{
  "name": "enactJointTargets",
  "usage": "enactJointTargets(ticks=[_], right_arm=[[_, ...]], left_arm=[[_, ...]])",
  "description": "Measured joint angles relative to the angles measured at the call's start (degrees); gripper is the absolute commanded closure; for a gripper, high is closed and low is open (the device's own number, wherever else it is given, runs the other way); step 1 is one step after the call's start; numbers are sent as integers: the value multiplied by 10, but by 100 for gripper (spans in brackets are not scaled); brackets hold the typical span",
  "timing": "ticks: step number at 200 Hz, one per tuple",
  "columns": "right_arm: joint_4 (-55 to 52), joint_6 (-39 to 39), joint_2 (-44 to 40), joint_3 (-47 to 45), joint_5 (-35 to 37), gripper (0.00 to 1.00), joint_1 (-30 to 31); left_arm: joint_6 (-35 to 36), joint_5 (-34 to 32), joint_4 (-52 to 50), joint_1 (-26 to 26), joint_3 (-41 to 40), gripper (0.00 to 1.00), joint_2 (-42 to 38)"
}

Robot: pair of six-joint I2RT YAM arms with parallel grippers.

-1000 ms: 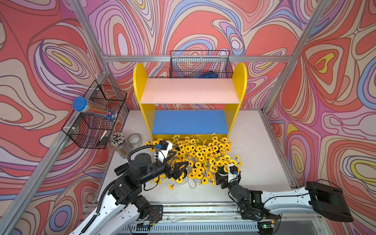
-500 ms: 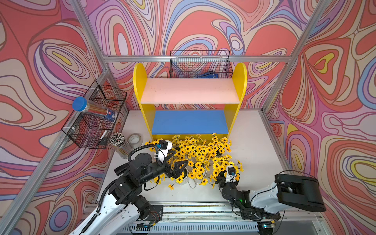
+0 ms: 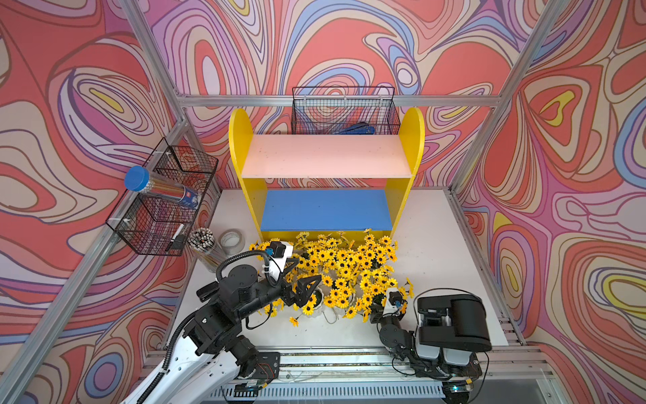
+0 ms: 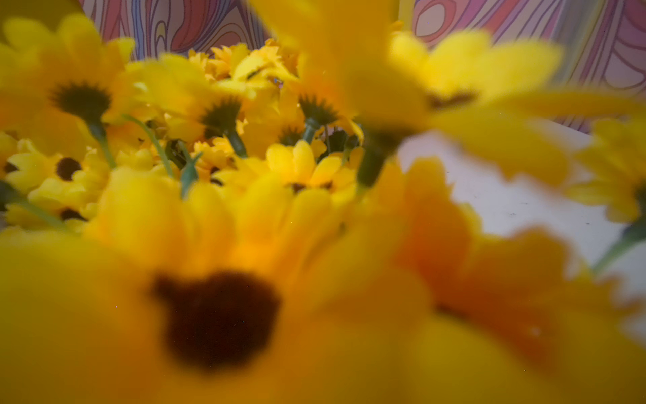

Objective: Take the sunflower pots off the shelves
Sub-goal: Place the sunflower pot at the center of the board.

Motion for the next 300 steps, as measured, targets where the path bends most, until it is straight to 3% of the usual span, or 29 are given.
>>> enactJointTargets(ticks=[18, 31, 64, 80, 92, 148, 243, 300], right_arm=[[-119, 28, -61, 30, -27, 69, 3], [-133, 27, -66, 34, -39, 54, 6], [-174, 26, -68, 50, -36, 33, 7], [-191, 32, -74, 54, -36, 11, 7], [-214, 41, -90, 54, -39, 2, 7], [-453, 130, -233, 65, -70, 2, 8], [-720, 209, -385, 114, -127, 2, 10], [-869, 247, -393, 189, -160, 2, 44]], left_arm=[[0, 0, -1, 0, 0, 0, 1], [0, 0, -3, 0, 0, 0, 1], [2, 0, -7, 0, 0, 0, 0], [1, 1, -10, 0, 0, 0, 0], [1, 1, -11, 0, 0, 0, -1], [2, 5, -22, 0, 0, 0, -16], [3, 17, -49, 0, 1, 0, -43], [3, 25, -58, 0, 5, 0, -52]])
